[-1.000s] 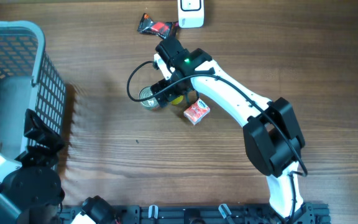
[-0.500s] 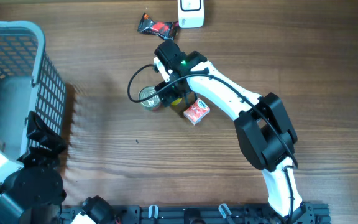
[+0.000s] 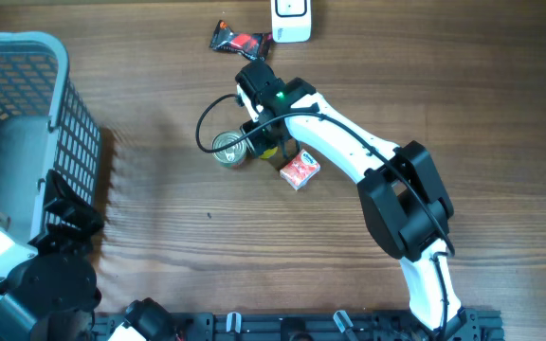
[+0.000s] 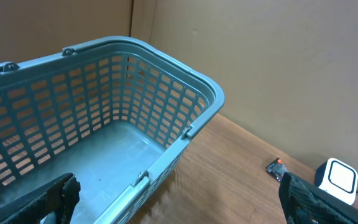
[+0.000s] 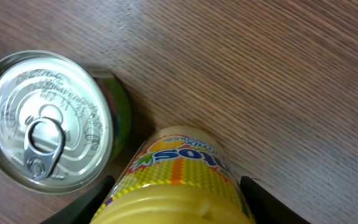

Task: Scan the item barcode
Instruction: 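Lower the right gripper and close it on the Mentos container, then lift the Mentos container with the right gripper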

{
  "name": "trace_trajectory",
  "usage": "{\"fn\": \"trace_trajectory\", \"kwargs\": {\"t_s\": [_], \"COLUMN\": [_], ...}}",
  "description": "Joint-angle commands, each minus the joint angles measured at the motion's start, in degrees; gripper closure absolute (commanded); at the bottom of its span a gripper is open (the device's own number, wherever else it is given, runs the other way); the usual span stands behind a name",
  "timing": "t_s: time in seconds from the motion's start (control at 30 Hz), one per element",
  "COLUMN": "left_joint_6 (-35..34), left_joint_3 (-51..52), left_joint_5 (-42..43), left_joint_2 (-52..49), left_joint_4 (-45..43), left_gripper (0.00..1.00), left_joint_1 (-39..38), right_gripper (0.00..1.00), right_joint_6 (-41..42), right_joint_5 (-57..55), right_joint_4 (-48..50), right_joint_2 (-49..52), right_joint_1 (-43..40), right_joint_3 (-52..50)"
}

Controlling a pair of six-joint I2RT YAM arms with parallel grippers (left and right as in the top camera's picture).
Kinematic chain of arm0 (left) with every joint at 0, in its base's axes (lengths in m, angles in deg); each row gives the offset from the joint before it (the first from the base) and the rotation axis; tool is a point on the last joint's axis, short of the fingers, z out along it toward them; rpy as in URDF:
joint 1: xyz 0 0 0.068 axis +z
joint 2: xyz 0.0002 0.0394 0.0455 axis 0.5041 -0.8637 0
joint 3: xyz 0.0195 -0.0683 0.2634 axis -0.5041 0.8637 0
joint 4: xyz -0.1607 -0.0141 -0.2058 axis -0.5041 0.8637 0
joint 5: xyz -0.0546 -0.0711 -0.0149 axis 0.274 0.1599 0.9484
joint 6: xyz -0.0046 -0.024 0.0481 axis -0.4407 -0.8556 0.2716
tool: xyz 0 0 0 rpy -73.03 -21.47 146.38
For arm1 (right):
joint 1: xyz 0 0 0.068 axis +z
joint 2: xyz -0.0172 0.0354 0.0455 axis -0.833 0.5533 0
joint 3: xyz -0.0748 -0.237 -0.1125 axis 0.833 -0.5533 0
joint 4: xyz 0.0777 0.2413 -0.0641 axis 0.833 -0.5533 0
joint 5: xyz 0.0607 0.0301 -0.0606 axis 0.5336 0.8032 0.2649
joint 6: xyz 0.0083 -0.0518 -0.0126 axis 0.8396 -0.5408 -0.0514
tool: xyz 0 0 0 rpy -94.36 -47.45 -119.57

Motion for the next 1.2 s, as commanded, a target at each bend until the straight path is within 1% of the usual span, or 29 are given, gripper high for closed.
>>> {"fn": "trace_trajectory", "kwargs": {"t_s": [0.0, 0.13, 0.23, 0.4, 0.67, 0.87, 1.0, 1.1, 1.13, 1.17], "left_joint_6": [-1.0, -1.0, -1.0, -1.0, -1.0, -1.0, -1.0, -1.0, -1.0, -1.0], "left_joint_3": [-0.6, -0.6, -0.6, -0.6, -0.6, -0.6, -0.6, -0.6, -0.6, -0.6], "left_joint_5": [0.8, 1.2, 1.2, 2.3, 2.7, 2.7, 2.7, 2.9, 3.1, 3.4], "left_joint_2": [0.0, 0.0, 0.0, 0.0, 0.0, 0.0, 0.0, 0.0, 0.0, 0.0], "left_joint_4": [0.1, 0.1, 0.1, 0.1, 0.1, 0.1, 0.1, 0.1, 0.1, 0.1], "left_gripper": [0.0, 0.0, 0.0, 0.0, 0.0, 0.0, 0.0, 0.0, 0.0, 0.0], "left_joint_1": [0.4, 0.4, 0.4, 0.4, 0.4, 0.4, 0.4, 0.4, 0.4, 0.4], "right_gripper": [0.45, 0.45, 0.5, 0.49, 0.49, 0.49, 0.49, 0.49, 0.5, 0.53], "right_joint_6": [4.5, 5.7, 5.7, 5.8, 14.2, 20.6, 20.6, 20.5, 20.5, 20.5], "right_joint_5": [-1.9, -1.9, -1.4, 2.4, 10.3, 12.2, 17.2, 23.4, 24.9, 27.0], "right_joint_4": [-1.5, -4.2, -5.9, -7.8, -11.6, -16.6, -19.3, -21.3, -21.9, -22.6], "right_joint_2": [0.4, 0.4, 0.3, -0.5, -1.9, -1.9, -1.9, -1.9, -1.9, -1.9], "right_joint_1": [-0.3, -0.3, -0.3, -0.3, -0.3, -0.5, -0.7, -0.9, -1.0, -1.1], "right_joint_3": [1.1, 1.1, 1.1, 1.1, 5.1, 6.9, 6.9, 6.9, 6.9, 6.9]}}
